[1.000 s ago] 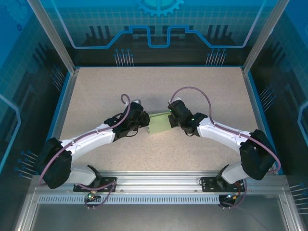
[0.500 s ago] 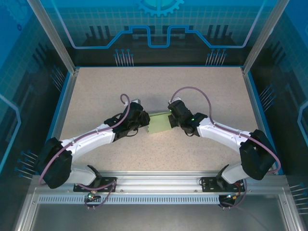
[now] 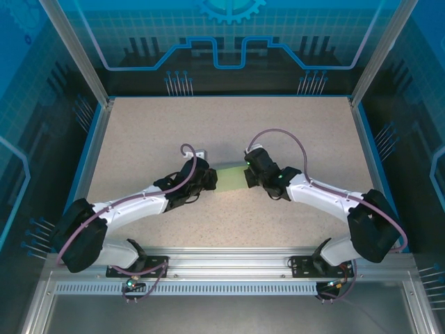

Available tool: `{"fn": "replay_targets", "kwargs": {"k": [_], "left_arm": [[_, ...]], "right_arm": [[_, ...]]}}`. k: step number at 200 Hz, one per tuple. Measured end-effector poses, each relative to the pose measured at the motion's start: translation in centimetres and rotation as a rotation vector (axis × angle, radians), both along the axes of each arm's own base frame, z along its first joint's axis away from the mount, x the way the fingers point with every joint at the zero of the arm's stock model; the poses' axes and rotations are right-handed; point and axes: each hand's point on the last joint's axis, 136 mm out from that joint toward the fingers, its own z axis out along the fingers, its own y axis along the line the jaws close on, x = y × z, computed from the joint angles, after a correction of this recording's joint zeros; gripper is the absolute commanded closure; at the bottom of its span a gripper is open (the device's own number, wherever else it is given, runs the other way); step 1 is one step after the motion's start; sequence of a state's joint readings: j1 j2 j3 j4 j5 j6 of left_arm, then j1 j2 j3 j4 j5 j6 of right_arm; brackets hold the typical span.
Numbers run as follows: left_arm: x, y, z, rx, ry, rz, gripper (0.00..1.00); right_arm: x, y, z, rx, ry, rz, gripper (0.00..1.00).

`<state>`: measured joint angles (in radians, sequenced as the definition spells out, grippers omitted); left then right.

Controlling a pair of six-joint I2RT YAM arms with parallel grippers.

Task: Fold the paper box

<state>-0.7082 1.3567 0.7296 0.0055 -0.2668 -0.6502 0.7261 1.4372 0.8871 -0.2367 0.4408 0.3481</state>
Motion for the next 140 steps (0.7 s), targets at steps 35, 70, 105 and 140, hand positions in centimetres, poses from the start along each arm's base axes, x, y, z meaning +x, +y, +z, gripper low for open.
{"fn": "replay_targets", "kwargs": {"k": [35, 70, 105, 140], "left_arm": [[-0.1, -0.1, 0.2, 0.021, -0.017, -0.027, 0.63], [-0.5, 0.2, 1.2, 0.031, -0.038, -0.046, 0.44], [-0.7, 0.5, 3.5, 0.008, -0.092, -0.055, 0.35], [-0.3, 1.3, 4.0, -0.029, -0.083, -0.032, 0.34]], "right_arm": [[-0.1, 0.1, 0.1, 0.002, -0.004, 0.000, 1.00], [-0.3, 0.3, 0.1, 0.000, -0.005, 0.006, 1.00], [-0.3, 0.3, 0.1, 0.000, -0.006, 0.007, 1.00], [-0.4, 0.3, 0.1, -0.004, -0.008, 0.007, 1.00]]}}
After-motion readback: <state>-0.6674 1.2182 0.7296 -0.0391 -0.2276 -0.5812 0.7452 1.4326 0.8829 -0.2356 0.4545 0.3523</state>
